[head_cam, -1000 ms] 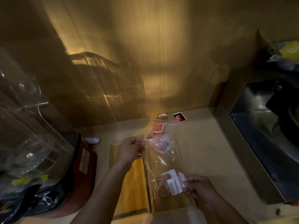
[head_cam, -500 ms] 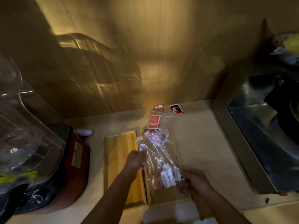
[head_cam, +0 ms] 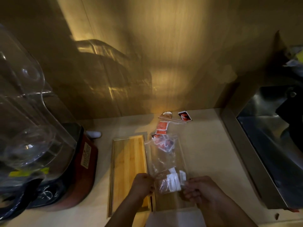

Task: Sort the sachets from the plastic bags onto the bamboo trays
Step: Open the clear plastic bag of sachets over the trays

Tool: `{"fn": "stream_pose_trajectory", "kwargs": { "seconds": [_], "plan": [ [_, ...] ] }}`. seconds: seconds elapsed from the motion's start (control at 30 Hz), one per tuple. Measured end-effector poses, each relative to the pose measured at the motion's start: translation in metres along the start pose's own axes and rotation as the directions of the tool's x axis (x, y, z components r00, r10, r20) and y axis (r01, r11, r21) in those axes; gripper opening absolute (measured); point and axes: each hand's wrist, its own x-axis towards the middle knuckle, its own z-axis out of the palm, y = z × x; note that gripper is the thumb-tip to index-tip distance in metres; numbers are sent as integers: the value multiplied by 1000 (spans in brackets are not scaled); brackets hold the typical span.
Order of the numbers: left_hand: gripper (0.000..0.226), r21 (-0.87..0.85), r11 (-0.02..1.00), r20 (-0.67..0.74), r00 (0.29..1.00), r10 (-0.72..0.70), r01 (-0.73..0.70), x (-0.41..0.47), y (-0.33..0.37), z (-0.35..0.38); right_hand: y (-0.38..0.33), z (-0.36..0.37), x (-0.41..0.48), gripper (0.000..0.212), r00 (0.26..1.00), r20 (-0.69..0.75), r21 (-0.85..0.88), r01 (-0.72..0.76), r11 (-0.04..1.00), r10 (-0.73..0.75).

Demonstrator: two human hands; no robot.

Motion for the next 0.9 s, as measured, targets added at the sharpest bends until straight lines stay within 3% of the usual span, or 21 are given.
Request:
{"fn": "stream_pose_trajectory", "kwargs": {
  "seconds": [0.27,0.47,0.67,0.9],
  "plan": [
    [24,-89,996,65,998,-9,15,-16,13,-5,-27,-5,-13,18,1000,24,-112,11,994,-9],
    [34,-87,993,80,994,-74,81,-27,11,-3,-18,-6,-18,14,998,54,-144,-8,989,16],
    [32,-38,991,112,987,-120,124,-40,2,-4,-9,-6,-29,24,995,87,-272,-25,962,51],
    [24,-54,994,104,991,-86,92,-53,12,-8,-16,-3,-38,22,997,75,-162,34,986,-22]
  ]
}}
